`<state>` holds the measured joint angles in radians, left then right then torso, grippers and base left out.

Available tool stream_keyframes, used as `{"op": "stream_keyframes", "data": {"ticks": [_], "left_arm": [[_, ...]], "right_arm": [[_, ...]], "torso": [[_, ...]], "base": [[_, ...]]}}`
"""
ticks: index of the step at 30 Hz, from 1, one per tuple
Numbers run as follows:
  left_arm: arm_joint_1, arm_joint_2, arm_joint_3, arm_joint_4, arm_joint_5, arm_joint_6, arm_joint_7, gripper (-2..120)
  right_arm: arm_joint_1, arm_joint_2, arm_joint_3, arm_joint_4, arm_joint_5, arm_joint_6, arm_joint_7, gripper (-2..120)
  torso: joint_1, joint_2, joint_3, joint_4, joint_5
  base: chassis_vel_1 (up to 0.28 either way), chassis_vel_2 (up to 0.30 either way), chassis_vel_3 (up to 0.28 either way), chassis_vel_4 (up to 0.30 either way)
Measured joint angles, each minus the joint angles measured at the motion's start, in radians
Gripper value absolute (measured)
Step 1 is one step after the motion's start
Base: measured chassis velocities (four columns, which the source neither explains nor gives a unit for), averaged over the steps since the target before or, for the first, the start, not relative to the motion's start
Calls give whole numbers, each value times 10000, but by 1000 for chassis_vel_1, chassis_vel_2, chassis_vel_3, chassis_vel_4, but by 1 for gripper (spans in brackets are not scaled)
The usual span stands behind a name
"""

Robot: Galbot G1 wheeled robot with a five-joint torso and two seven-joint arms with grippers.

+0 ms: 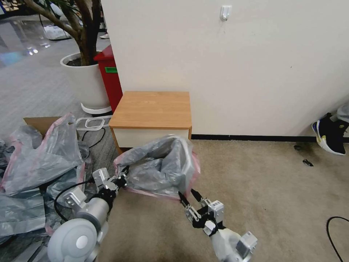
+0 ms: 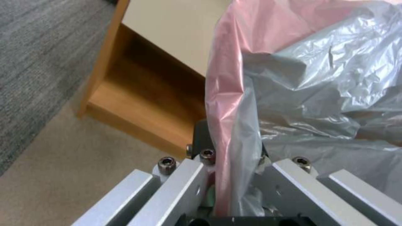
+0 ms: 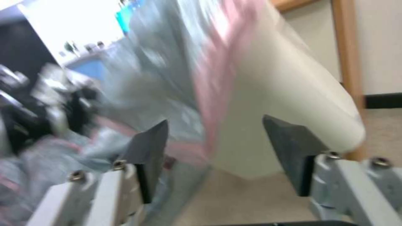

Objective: Pick up the garbage bag from the table and place it over the trash can.

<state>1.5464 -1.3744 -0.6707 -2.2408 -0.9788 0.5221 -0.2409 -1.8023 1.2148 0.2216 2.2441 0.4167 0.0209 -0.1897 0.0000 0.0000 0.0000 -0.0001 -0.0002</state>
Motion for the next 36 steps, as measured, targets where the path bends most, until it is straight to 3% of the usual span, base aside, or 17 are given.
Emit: {"op": "stream_keyframes", "data": {"ticks": [2,4,8,10,14,19,36], "left_arm": [[-3,5,-30,17,-63,16,0,0],[-7,24,-102,38,-247,92,0,0],[24,46,-167,38,-448,198,16,0],[54,74,-225,39,-697,331,63,0],[62,85,-243,35,-866,423,119,0],[93,79,-241,-29,-902,464,194,0],[206,-32,-220,-123,-865,464,252,0]], "right_arm": [[-29,17,41,86,261,42,-91,69],[126,162,301,332,1016,91,-174,81],[579,377,872,543,1957,-33,-136,91],[1097,493,1322,561,3350,-323,168,99],[1625,632,1390,278,4878,-638,646,100],[1963,904,1062,-155,5791,-693,714,100],[2213,1301,698,-506,5913,-685,316,91]], "torso": [[0,0,0,0,1],[0,0,0,0,1],[-1,0,0,1,2],[-1,0,0,1,2],[-1,0,0,1,2],[-1,0,1,1,2],[0,0,0,1,1]], "base": [[0,0,0,0],[0,0,0,0],[0,0,0,0],[0,0,0,0],[0,0,0,0],[0,0,0,0],[0,0,0,0]]}}
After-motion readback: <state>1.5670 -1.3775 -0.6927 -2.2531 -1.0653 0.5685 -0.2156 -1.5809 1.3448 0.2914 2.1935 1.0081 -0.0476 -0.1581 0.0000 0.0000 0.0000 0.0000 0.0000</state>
